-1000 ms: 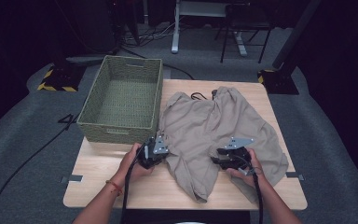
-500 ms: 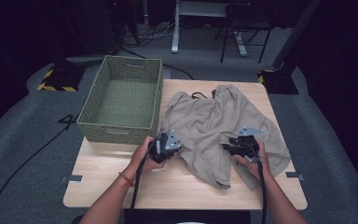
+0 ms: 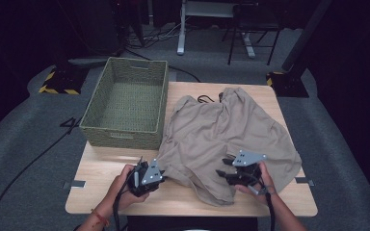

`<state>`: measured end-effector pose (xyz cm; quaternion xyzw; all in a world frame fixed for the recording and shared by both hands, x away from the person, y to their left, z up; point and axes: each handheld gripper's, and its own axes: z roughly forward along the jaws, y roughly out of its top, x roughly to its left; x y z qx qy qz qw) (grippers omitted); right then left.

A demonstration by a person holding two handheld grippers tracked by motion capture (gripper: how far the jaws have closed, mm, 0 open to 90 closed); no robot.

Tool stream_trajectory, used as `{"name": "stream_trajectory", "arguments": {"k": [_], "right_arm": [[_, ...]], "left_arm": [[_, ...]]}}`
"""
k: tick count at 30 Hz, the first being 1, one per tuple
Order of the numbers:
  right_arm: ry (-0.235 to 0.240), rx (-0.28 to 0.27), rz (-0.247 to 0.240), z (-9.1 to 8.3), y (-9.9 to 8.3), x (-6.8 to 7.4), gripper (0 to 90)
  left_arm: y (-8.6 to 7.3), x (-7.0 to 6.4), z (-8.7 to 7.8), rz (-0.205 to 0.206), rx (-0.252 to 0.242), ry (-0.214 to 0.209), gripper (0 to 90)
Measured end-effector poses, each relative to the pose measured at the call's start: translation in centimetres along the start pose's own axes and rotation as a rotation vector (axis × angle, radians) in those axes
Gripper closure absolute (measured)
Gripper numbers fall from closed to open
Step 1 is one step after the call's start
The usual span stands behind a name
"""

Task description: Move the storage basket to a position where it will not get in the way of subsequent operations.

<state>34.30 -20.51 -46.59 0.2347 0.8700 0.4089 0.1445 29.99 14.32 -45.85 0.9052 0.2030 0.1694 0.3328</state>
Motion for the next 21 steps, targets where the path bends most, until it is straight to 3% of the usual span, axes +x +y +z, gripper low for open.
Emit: {"name": "stream_trajectory", "arguments": {"k": [2,4,6,9,13,16,19,21], "right_arm": [[0.066,0.016,-0.020,0.6,-0.2,1.5,48.5],[0.090,0.047,-0.068,1.3,-0.3,2.9,49.1],[0.144,0.056,-0.084,1.8,-0.3,4.0,49.0],[0.171,0.077,-0.107,2.1,-0.5,5.0,48.9],[0.174,0.097,-0.096,2.2,-1.3,5.3,47.5],[0.180,0.097,-0.080,1.8,-1.7,5.3,45.6],[0.169,0.061,-0.087,0.3,-1.5,5.1,44.4],[0.121,0.022,-0.090,-1.5,-1.3,4.2,44.1]], "left_arm": [[-1.0,-0.1,0.0,-0.032,0.019,0.006,72.0],[-1.8,0.0,-0.2,-0.074,0.025,0.010,68.3],[-2.3,0.2,-0.5,-0.102,0.036,0.027,60.4],[-2.9,0.7,-1.3,-0.145,0.024,0.057,49.9],[-3.4,1.4,-2.3,-0.207,0.000,0.105,35.6],[-3.0,1.7,-3.0,-0.248,-0.055,0.115,30.4],[-1.8,1.9,-3.6,-0.230,-0.102,0.112,28.7],[-0.8,1.8,-3.2,-0.211,-0.121,0.085,29.0]]}}
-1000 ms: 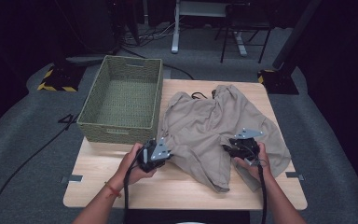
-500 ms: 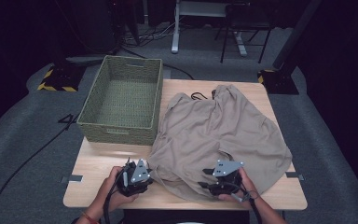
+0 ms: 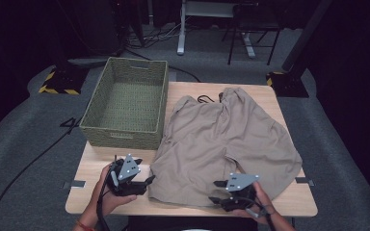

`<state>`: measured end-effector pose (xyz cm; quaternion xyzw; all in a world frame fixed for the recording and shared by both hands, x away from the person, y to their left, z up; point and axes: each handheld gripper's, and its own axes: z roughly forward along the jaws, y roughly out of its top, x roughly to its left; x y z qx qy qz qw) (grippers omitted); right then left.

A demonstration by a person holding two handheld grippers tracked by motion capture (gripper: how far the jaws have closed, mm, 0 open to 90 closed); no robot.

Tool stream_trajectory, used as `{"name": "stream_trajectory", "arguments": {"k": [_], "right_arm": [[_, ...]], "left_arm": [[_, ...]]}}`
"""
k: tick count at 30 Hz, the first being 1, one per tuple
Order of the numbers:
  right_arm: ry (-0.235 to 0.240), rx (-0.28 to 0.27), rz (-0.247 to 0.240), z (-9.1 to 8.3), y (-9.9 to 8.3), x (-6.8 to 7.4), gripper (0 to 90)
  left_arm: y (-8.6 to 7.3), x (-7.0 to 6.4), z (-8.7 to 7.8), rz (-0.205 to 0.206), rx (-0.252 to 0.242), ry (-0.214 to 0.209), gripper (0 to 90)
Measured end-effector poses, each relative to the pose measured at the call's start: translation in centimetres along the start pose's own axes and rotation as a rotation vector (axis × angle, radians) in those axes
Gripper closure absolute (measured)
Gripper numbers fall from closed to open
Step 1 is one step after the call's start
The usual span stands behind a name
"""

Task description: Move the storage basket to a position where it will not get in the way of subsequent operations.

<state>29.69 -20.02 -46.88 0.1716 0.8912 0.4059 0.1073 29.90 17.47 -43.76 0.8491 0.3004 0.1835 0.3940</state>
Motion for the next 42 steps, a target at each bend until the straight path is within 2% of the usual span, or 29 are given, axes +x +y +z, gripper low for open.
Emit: {"name": "stream_trajectory", "arguments": {"k": [2,4,7,8,9,10,12,13,15,17,20,22,24,26,28,30,32,33,35,37,38,39,40,41,42], "right_arm": [[-0.078,-0.038,0.025,-2.4,-0.4,-1.4,45.0],[-0.194,-0.052,0.081,-4.7,-1.6,-3.4,47.3],[-0.393,0.047,0.127,-6.7,-4.5,-6.3,49.8],[-0.403,0.053,0.175,-7.2,-5.5,-7.2,51.1],[-0.385,0.043,0.230,-7.6,-6.6,-8.1,52.3],[-0.370,0.052,0.273,-7.8,-7.5,-8.8,52.5],[-0.336,0.069,0.334,-7.6,-8.9,-9.7,54.3],[-0.312,0.076,0.344,-7.3,-9.2,-9.8,54.4],[-0.282,0.100,0.326,-6.6,-9.3,-9.5,55.9],[-0.244,0.095,0.309,-5.8,-8.8,-9.0,56.6],[-0.213,0.086,0.287,-4.8,-8.0,-8.2,60.5],[-0.197,0.076,0.277,-4.0,-7.3,-7.5,63.9],[-0.153,0.068,0.261,-2.9,-6.4,-6.5,64.9],[-0.139,0.076,0.231,-1.6,-5.2,-5.3,64.4],[-0.131,0.097,0.199,-0.3,-3.8,-4.2,60.5],[-0.102,0.106,0.175,0.8,-2.7,-3.5,57.8],[-0.101,0.105,0.153,0.8,-2.1,-3.3,54.5],[-0.111,0.082,0.159,0.3,-2.0,-3.4,53.3],[-0.143,0.025,0.172,-1.7,-2.0,-3.9,50.9],[-0.213,-0.018,0.188,-4.5,-2.5,-4.7,49.5],[-0.268,-0.032,0.201,-6.2,-3.0,-5.2,49.5],[-0.347,-0.040,0.210,-7.8,-3.7,-5.8,50.0],[-0.414,-0.037,0.223,-9.0,-4.3,-6.3,51.0],[-0.512,-0.029,0.254,-10.9,-5.5,-7.3,52.5],[-0.569,-0.035,0.292,-12.3,-6.5,-8.0,54.1]], "left_arm": [[0.6,-0.8,1.2,0.032,0.015,-0.036,29.2],[0.9,-1.8,2.8,0.076,0.042,-0.076,29.7],[1.0,-2.9,5.2,0.111,0.096,-0.118,29.7],[1.0,-3.1,5.9,0.117,0.111,-0.123,29.6],[1.0,-3.2,6.6,0.120,0.114,-0.124,29.0],[1.0,-3.2,7.2,0.106,0.106,-0.125,28.4],[1.0,-3.1,8.5,0.061,0.108,-0.138,29.6],[0.9,-3.1,9.1,0.061,0.114,-0.141,30.4],[0.8,-3.2,10.1,0.072,0.142,-0.146,29.8],[0.9,-3.1,10.7,0.062,0.134,-0.153,28.8],[1.2,-2.9,11.0,0.093,0.128,-0.143,28.4],[1.2,-2.4,11.3,0.077,0.124,-0.152,27.4],[1.4,-1.9,11.4,0.066,0.128,-0.145,27.4],[1.4,-1.5,11.3,0.059,0.140,-0.113,27.4],[1.4,-1.2,11.1,0.069,0.150,-0.091,27.4],[1.2,-0.9,10.7,0.075,0.160,-0.069,27.4],[0.9,-0.4,10.4,0.056,0.164,-0.073,27.5],[0.7,-0.1,10.2,0.051,0.165,-0.072,27.5],[0.5,0.4,9.8,0.042,0.174,-0.052,27.5],[0.3,0.7,9.4,0.041,0.183,-0.027,27.6],[0.2,0.8,9.3,0.047,0.188,-0.014,27.9],[0.2,0.8,9.1,0.044,0.192,-0.003,28.9],[0.3,0.6,9.0,0.058,0.194,0.007,29.1],[0.4,0.4,8.8,0.063,0.188,0.008,29.0],[0.5,0.2,8.7,0.067,0.176,-0.002,29.0]]}}
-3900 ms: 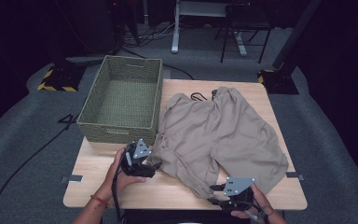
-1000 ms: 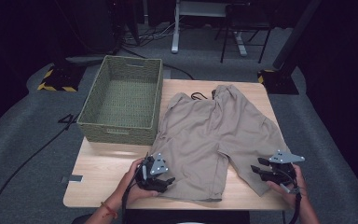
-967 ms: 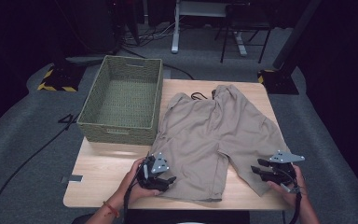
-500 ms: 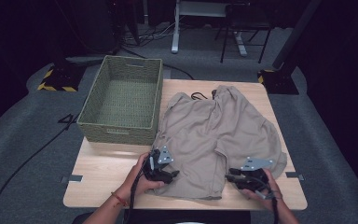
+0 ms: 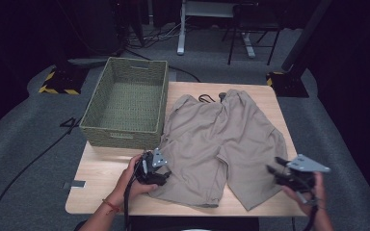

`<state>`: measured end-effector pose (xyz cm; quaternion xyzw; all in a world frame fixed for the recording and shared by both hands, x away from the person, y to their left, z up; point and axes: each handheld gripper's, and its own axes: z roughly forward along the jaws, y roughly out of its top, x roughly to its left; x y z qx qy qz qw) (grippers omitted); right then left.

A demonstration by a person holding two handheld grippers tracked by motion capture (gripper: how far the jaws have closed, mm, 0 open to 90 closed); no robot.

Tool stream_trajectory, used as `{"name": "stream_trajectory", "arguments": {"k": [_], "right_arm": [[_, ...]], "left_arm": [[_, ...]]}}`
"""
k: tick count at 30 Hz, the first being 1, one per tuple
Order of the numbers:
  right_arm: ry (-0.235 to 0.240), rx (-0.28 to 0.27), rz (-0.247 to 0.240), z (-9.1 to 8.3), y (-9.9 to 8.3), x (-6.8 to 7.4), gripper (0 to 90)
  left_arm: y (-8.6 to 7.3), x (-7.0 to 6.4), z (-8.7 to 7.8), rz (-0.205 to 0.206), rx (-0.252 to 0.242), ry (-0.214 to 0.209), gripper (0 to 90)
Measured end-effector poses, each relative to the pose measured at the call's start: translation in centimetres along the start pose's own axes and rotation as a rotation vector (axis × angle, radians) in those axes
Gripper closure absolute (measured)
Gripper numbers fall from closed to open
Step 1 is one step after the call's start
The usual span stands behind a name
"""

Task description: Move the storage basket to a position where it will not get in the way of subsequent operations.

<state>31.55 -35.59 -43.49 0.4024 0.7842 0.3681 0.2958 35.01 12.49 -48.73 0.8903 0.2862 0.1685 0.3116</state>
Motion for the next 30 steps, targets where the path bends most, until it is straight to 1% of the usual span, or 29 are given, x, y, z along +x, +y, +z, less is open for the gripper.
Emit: {"name": "stream_trajectory", "arguments": {"k": [1,2,3,5,6,7,8,9,10,11,12,13,14,15,16,17,18,19,20,21,23,24,25,26,27,28,29,30], "right_arm": [[-0.047,0.002,0.029,-0.5,-0.7,-1.5,54.7],[-0.085,0.015,0.056,-0.6,-1.3,-2.7,55.9],[-0.097,0.043,0.078,-0.5,-1.8,-3.6,56.2],[-0.097,0.104,0.096,0.5,-2.9,-4.9,56.1],[-0.086,0.122,0.117,1.1,-3.4,-5.3,56.2],[-0.055,0.130,0.145,1.6,-3.9,-5.5,56.3],[-0.033,0.143,0.152,2.2,-4.2,-5.7,56.4],[-0.030,0.163,0.149,2.6,-4.5,-5.7,57.0],[-0.018,0.182,0.147,3.0,-4.7,-5.7,58.8],[0.009,0.195,0.152,3.3,-4.9,-5.6,61.2],[0.029,0.206,0.148,3.6,-5.1,-5.5,63.9],[0.037,0.218,0.150,3.8,-5.3,-5.4,66.1],[0.039,0.205,0.162,3.9,-5.5,-5.4,67.9],[0.040,0.203,0.166,3.8,-5.5,-5.2,72.8],[0.056,0.203,0.165,3.6,-5.5,-5.0,78.5],[0.083,0.205,0.159,3.6,-5.4,-4.6,80.7],[0.090,0.212,0.141,3.5,-5.3,-3.9,82.6],[0.088,0.222,0.108,3.4,-5.0,-3.1,84.3],[0.097,0.218,0.090,3.3,-4.7,-2.3,85.1],[0.117,0.204,0.084,3.0,-4.4,-1.6,85.1],[0.127,0.196,0.054,2.6,-3.9,0.1,85.3],[0.139,0.189,0.047,2.4,-3.7,1.0,84.7],[0.171,0.180,0.039,2.2,-3.6,1.8,81.7],[0.191,0.179,0.022,2.1,-3.5,2.6,76.2],[0.202,0.182,-0.002,1.9,-3.5,3.3,70.8],[0.212,0.179,-0.024,1.8,-3.5,3.9,68.6],[0.235,0.174,-0.039,1.8,-3.5,4.3,66.1],[0.248,0.175,-0.041,1.7,-3.6,4.4,62.2]], "left_arm": [[0.3,-0.2,-0.1,0.002,-0.015,-0.011,28.7],[0.6,-0.5,-0.2,0.002,-0.028,-0.025,28.1],[1.0,-0.8,-0.3,0.008,-0.037,-0.038,28.1],[1.8,-1.8,-0.1,0.047,-0.048,-0.067,27.3],[2.2,-2.4,-0.1,0.064,-0.049,-0.081,26.9],[2.4,-3.0,0.1,0.076,-0.056,-0.106,27.0],[2.7,-3.5,0.3,0.097,-0.059,-0.131,27.0],[2.9,-4.1,0.5,0.110,-0.057,-0.151,27.0],[3.1,-4.5,0.6,0.125,-0.053,-0.179,27.0],[3.3,-5.0,0.7,0.133,-0.056,-0.200,26.7],[3.4,-5.3,0.9,0.137,-0.061,-0.211,27.2],[3.6,-5.6,1.0,0.142,-0.057,-0.212,27.6],[3.8,-5.8,1.1,0.150,-0.057,-0.212,27.6],[4.0,-5.9,1.2,0.155,-0.056,-0.211,27.6],[4.2,-6.0,1.4,0.151,-0.063,-0.204,27.8],[4.4,-6.1,1.4,0.153,-0.062,-0.200,28.1],[4.6,-6.2,1.5,0.153,-0.061,-0.195,28.0],[4.8,-6.2,1.6,0.156,-0.065,-0.191,28.0],[5.0,-6.3,1.7,0.150,-0.068,-0.190,28.1],[5.2,-6.2,1.9,0.146,-0.060,-0.191,28.1],[5.5,-6.3,2.3,0.147,-0.052,-0.196,28.1],[5.6,-6.3,2.5,0.149,-0.050,-0.198,28.1],[5.7,-6.4,2.7,0.146,-0.043,-0.208,28.1],[5.9,-6.4,2.9,0.149,-0.043,-0.218,28.0],[6.0,-6.6,3.0,0.149,-0.042,-0.223,28.0],[6.1,-6.7,3.2,0.151,-0.040,-0.228,28.0],[6.3,-6.8,3.3,0.148,-0.043,-0.234,27.8],[6.4,-6.9,3.4,0.155,-0.049,-0.238,27.9]]}}
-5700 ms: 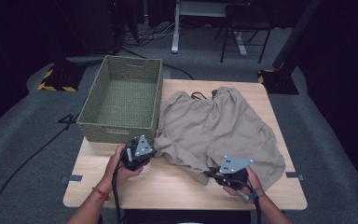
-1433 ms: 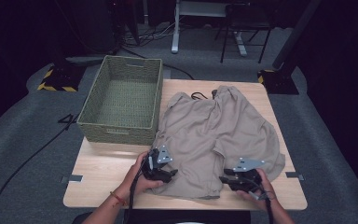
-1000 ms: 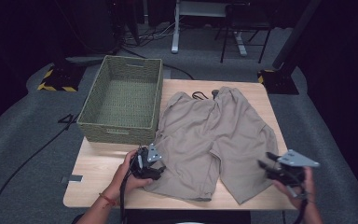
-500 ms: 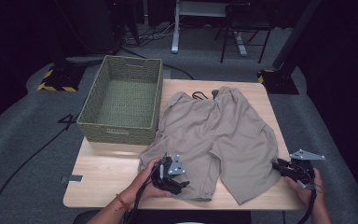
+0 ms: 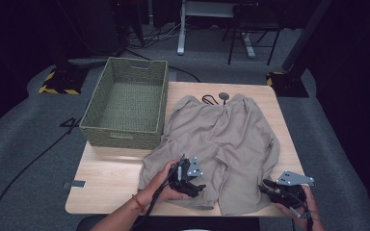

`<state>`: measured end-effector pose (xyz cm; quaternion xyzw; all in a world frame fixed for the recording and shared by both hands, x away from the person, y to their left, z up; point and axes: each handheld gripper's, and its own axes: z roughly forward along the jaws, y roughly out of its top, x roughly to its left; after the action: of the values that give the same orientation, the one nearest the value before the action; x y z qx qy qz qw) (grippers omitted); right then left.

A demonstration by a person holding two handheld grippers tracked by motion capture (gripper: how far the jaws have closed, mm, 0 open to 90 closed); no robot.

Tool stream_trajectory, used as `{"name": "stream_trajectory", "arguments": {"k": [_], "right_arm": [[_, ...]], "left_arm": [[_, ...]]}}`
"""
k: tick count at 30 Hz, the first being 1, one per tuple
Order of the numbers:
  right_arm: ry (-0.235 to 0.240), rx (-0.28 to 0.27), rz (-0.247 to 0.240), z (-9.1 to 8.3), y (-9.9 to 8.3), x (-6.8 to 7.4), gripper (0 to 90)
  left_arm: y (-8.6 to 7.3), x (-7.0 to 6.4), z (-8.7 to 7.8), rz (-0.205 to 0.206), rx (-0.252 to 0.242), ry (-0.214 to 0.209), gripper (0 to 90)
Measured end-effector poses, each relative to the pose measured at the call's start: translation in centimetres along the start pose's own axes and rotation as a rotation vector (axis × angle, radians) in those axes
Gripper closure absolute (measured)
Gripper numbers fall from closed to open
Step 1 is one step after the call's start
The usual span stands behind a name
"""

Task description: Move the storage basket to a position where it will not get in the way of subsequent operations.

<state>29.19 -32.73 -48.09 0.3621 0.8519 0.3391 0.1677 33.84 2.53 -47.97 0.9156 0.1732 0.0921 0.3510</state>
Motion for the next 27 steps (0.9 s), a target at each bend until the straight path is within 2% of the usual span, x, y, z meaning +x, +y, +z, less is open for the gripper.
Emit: {"name": "stream_trajectory", "arguments": {"k": [2,4,6,8,10,11,13,16,18,19,21,23,25,27], "right_arm": [[0.006,-0.010,0.006,-0.4,0.0,-0.2,54.6],[-0.014,-0.040,0.026,-1.4,-0.1,-0.8,52.1],[-0.040,-0.086,0.053,-2.9,-0.3,-1.4,50.8],[-0.097,-0.107,0.068,-3.9,-0.5,-2.2,52.7],[-0.205,-0.070,0.081,-4.5,-0.9,-3.2,55.3],[-0.226,-0.062,0.094,-4.5,-1.2,-3.7,58.1],[-0.232,-0.044,0.130,-4.1,-1.8,-4.6,60.0],[-0.238,0.006,0.145,-3.0,-2.5,-5.4,58.4],[-0.181,0.009,0.168,-2.5,-2.7,-5.6,57.4],[-0.177,0.020,0.174,-2.2,-2.7,-5.6,57.5],[-0.204,0.066,0.157,-1.6,-2.9,-5.7,58.3],[-0.188,0.050,0.181,-1.6,-3.0,-5.9,61.1],[-0.176,0.043,0.197,-1.7,-3.2,-6.1,65.3],[-0.147,0.027,0.236,-1.7,-3.4,-6.3,71.7]], "left_arm": [[0.2,-0.3,0.3,0.019,0.018,-0.006,27.9],[0.3,-0.6,0.6,0.038,0.022,-0.011,27.8],[0.2,-0.7,0.8,0.039,0.032,-0.011,28.0],[0.1,-0.6,1.0,0.038,0.038,-0.016,27.9],[-0.1,-0.5,1.1,0.028,0.044,-0.008,27.9],[-0.2,-0.4,1.2,0.026,0.045,-0.010,27.8],[-0.4,-0.3,1.4,0.020,0.047,-0.007,27.8],[-0.6,0.0,1.5,-0.004,0.034,-0.028,27.3],[-0.6,0.0,1.6,-0.011,0.029,-0.029,26.5],[-0.5,-0.1,1.7,-0.007,0.027,-0.028,26.6],[-0.3,-0.3,1.8,0.003,0.024,-0.023,26.6],[0.2,-0.6,1.7,0.012,-0.016,-0.071,26.9],[1.1,-1.0,1.8,0.031,-0.032,-0.062,26.8],[2.2,-1.3,2.3,0.029,-0.054,-0.067,26.3]]}}
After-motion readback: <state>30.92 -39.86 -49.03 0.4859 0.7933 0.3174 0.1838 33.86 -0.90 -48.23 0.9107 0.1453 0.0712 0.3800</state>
